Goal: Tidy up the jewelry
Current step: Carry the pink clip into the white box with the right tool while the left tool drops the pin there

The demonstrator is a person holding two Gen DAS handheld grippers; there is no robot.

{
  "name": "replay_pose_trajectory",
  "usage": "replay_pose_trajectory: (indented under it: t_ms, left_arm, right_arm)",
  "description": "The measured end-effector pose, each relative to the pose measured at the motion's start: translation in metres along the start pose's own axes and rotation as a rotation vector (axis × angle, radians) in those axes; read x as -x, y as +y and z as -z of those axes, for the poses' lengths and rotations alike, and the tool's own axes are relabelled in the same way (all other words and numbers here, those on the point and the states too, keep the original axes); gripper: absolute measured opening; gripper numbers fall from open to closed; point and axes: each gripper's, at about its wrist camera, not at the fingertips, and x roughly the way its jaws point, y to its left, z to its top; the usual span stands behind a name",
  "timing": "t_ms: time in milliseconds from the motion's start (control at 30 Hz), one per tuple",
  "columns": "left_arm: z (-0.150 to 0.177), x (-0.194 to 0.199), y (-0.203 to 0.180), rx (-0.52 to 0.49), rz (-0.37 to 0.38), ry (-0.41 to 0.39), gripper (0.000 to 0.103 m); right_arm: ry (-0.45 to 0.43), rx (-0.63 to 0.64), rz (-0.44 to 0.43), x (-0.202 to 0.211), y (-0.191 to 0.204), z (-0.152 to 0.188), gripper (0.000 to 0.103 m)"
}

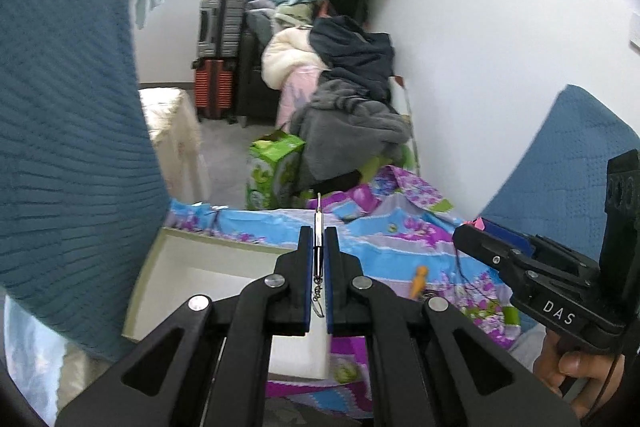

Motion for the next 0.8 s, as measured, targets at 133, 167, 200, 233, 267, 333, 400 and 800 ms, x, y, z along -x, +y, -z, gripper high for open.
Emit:
replay_pose_trajectory:
  t_ms: [133, 167, 200, 233, 267, 333, 400, 800]
  left_arm:
    - [0.007, -0.006, 0.027, 0.036, -0.036, 0.02, 0.004]
    - [0.008, -0.006, 0.032, 0.043, -0.041, 0.023, 0.004]
    - [0.011, -0.009, 0.04, 0.054, -0.048, 0.031, 0.004]
    - [0.012, -0.011, 0.044, 0.061, -0.053, 0.036, 0.004]
    - [0.015, -0.014, 0.05, 0.071, -0.059, 0.045, 0.004]
    - [0.02, -0.02, 0.063, 0.088, -0.072, 0.06, 0.004]
    - [0.023, -0.026, 0.072, 0.103, -0.085, 0.075, 0.004]
    - [0.051, -0.075, 0.119, 0.175, -0.107, 0.198, 0.004]
  right_arm:
    - [0.05, 0.032, -0.036, -0.028, 0.022, 0.001, 0.032]
    - [0.061, 0.035, -0.039, -0.032, 0.026, 0.003, 0.032]
    - [0.078, 0.04, -0.047, -0.04, 0.031, 0.004, 0.032]
    - [0.092, 0.045, -0.052, -0.048, 0.035, 0.005, 0.032]
    - [0.107, 0.052, -0.055, -0.055, 0.039, 0.007, 0.032]
    - [0.131, 0.065, -0.061, -0.068, 0.046, 0.01, 0.032]
    - [0.159, 0.076, -0.067, -0.082, 0.051, 0.015, 0.032]
    - [0.312, 0.133, -0.082, -0.16, 0.079, 0.039, 0.032]
